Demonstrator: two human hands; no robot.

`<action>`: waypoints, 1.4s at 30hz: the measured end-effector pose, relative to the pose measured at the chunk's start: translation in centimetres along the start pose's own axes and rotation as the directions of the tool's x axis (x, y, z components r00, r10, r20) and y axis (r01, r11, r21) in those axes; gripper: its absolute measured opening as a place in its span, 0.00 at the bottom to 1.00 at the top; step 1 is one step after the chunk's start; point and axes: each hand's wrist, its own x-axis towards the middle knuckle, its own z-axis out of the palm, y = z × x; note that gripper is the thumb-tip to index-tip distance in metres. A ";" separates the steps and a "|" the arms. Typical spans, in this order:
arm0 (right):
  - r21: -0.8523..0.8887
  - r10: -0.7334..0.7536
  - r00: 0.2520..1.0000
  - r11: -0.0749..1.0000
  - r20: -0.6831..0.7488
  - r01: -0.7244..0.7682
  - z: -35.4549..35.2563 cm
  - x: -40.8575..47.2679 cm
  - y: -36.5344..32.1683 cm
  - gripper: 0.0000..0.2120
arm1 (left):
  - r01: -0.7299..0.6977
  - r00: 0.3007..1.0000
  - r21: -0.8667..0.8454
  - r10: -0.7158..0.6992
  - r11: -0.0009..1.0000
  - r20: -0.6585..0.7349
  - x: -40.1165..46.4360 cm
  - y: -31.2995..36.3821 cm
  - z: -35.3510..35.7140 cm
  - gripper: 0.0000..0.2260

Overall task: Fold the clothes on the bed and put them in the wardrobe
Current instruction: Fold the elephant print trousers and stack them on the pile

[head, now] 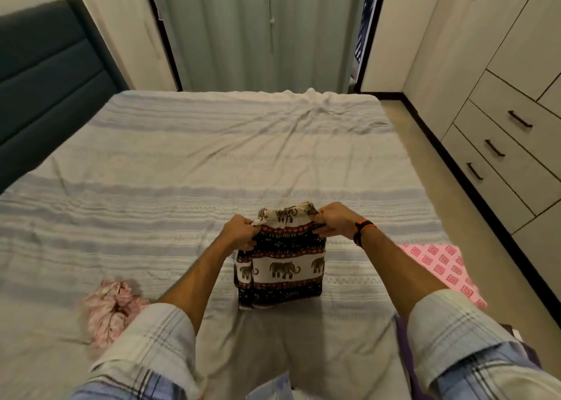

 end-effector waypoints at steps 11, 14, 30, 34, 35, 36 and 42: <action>0.042 -0.267 0.947 0.960 -0.176 0.278 -5.5 9.2 -14.3 0.14 | -0.232 0.958 -0.003 0.228 0.973 -0.174 10.0 14.0 -7.3 0.14; -0.040 -0.405 0.877 0.911 -0.259 0.409 -8.8 12.1 -20.7 0.16 | -0.357 0.906 0.051 0.359 0.933 -0.226 11.6 21.0 -10.6 0.09; -0.040 -0.796 0.353 0.425 -0.492 0.904 -14.2 -2.1 -34.5 0.07 | -0.878 0.420 0.019 0.790 0.478 -0.447 1.6 35.8 -18.9 0.22; -0.028 -0.743 0.459 0.539 -0.487 0.842 -11.2 -4.0 -27.6 0.07 | -0.822 0.512 0.015 0.750 0.570 -0.419 -0.9 29.1 -15.2 0.20; -0.025 -0.724 0.503 0.581 -0.471 0.814 -10.0 -4.3 -25.1 0.06 | -0.794 0.551 0.013 0.729 0.608 -0.407 -1.6 26.5 -14.0 0.19; -0.023 -0.709 0.536 0.612 -0.458 0.790 -9.5 -4.3 -23.7 0.06 | -0.764 0.581 0.031 0.709 0.644 -0.401 -1.9 25.3 -13.4 0.18; -0.072 -0.494 0.814 0.865 -0.306 0.497 -1.9 -6.1 -7.8 0.11 | -0.461 0.854 0.085 0.468 0.883 -0.228 -4.4 9.2 -6.3 0.08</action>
